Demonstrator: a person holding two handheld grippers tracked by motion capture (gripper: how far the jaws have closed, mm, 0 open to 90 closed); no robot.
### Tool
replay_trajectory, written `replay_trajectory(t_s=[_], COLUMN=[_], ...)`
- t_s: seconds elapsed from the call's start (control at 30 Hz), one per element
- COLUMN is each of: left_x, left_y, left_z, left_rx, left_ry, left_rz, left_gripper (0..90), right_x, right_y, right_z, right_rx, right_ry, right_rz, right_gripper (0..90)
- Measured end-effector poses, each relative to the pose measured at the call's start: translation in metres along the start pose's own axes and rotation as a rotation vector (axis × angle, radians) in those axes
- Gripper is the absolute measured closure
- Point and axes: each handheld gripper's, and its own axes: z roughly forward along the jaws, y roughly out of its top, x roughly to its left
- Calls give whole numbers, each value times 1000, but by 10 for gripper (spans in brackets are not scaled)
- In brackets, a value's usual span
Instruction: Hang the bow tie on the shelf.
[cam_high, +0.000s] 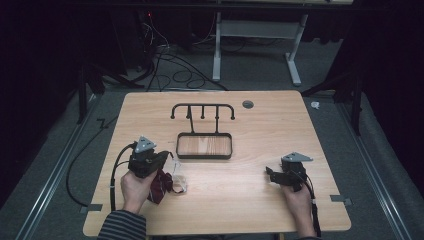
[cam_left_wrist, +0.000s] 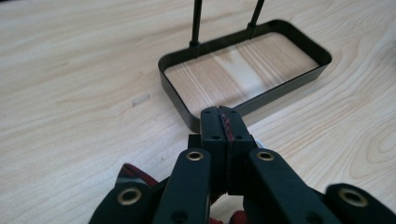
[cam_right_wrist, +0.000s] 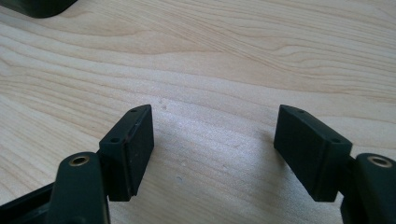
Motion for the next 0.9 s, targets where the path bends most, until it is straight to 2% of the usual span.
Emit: replay_trajectory(t_s=[0.13, 0.17, 0.43, 0.9], left_x=[-3, -6, -13, -20], left_y=[8, 11, 25, 45], left_z=[-11, -16, -28, -34], left_rx=[-35, -56, -105, -152], left_ry=[0, -3, -8, -26], left_rz=[15, 20, 51, 77], left_gripper=[894, 894, 895, 894], right_x=[0, 0, 0, 0], right_y=[0, 0, 0, 0], right_z=[0, 0, 0, 0], right_rx=[0, 0, 0, 0], right_ry=[0, 1, 1, 1], right_rz=[0, 0, 0, 0], right_gripper=[298, 298, 298, 298])
